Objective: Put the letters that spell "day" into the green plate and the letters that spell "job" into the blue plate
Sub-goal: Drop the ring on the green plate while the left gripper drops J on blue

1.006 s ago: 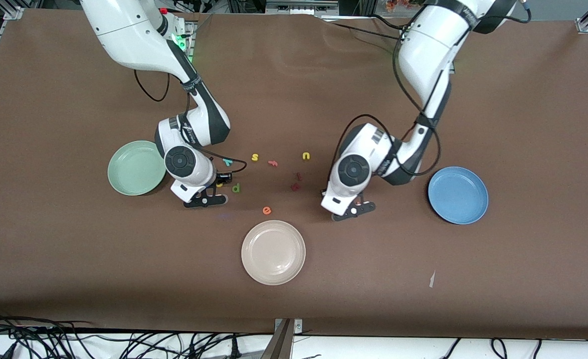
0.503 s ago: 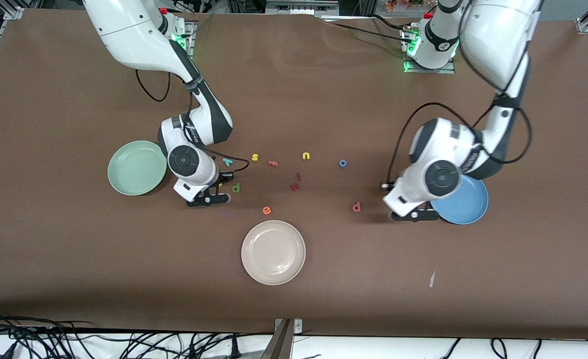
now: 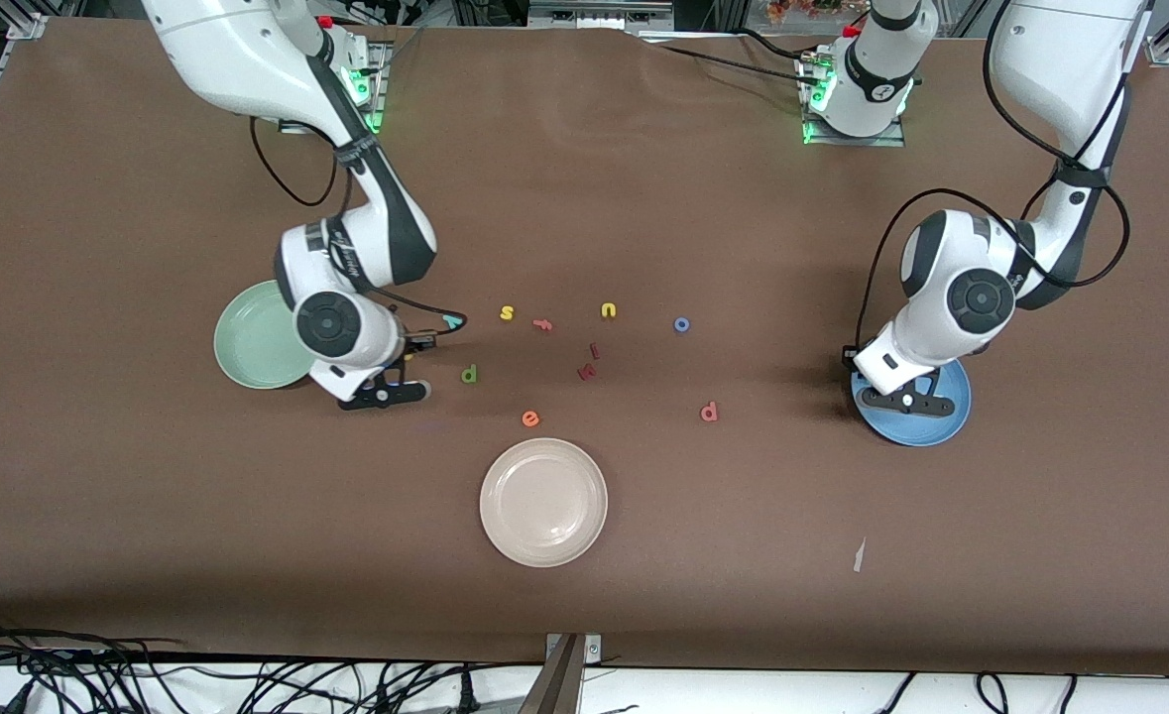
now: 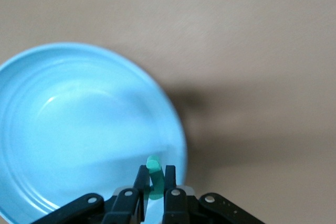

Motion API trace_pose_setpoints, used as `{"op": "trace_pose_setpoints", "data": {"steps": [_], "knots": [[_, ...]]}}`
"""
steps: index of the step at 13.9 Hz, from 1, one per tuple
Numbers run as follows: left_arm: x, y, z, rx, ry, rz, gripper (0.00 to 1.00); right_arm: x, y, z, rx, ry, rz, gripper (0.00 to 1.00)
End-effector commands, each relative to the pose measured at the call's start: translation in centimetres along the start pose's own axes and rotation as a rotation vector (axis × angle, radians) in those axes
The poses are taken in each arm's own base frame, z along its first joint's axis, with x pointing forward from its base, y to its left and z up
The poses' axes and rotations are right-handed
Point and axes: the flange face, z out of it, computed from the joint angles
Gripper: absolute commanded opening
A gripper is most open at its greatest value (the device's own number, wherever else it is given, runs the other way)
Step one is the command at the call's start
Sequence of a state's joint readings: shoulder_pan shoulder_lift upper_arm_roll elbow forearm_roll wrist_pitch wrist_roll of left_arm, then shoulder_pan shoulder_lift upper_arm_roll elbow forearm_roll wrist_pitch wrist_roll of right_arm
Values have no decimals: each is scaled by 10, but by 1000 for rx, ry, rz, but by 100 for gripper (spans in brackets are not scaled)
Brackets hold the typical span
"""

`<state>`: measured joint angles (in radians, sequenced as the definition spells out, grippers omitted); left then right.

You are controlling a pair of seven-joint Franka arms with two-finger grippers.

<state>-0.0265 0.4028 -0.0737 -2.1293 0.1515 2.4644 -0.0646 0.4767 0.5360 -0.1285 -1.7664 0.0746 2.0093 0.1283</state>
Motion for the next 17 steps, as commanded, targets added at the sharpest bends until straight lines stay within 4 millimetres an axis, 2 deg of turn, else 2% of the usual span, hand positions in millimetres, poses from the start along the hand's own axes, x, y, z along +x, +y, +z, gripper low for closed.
{"op": "trace_pose_setpoints", "data": {"steps": [1,2,3,4,5,7,8,9,12,13,14,15,16,17], "knots": [[-19,-9,-7,36,23,58,0,-24,44,-24,13,-70,-85,13],[-21,-10,-3,37,15,58,0,-34,68,-24,21,-89,-113,13],[-22,-10,1,35,7,60,4,-46,90,-20,31,-100,-152,13],[-20,-10,2,42,0,68,60,-57,111,-15,41,-109,-163,14],[-17,-9,-2,44,-2,60,100,-65,129,-7,49,-118,-182,14],[0,-8,-24,45,-30,35,100,-78,174,15,55,-100,-235,14],[11,-3,-39,33,-42,16,100,-83,184,28,53,-93,-236,14],[18,11,-45,0,-60,-10,100,-88,187,42,48,-81,-233,14],[20,72,-42,-52,-72,-136,100,-98,195,83,16,-31,-216,14],[18,93,-43,-48,-71,-177,100,-97,196,84,13,-28,-212,15],[16,119,-45,-48,-60,-199,100,-97,196,84,14,-30,-212,20],[14,141,-43,-50,-51,-226,100,-97,197,85,15,-31,-208,55],[10,167,-37,-52,-43,-237,100,-97,202,87,17,-35,-188,99],[5,195,-32,-56,-30,-246,100,-97,201,84,24,-31,-183,100]]}}
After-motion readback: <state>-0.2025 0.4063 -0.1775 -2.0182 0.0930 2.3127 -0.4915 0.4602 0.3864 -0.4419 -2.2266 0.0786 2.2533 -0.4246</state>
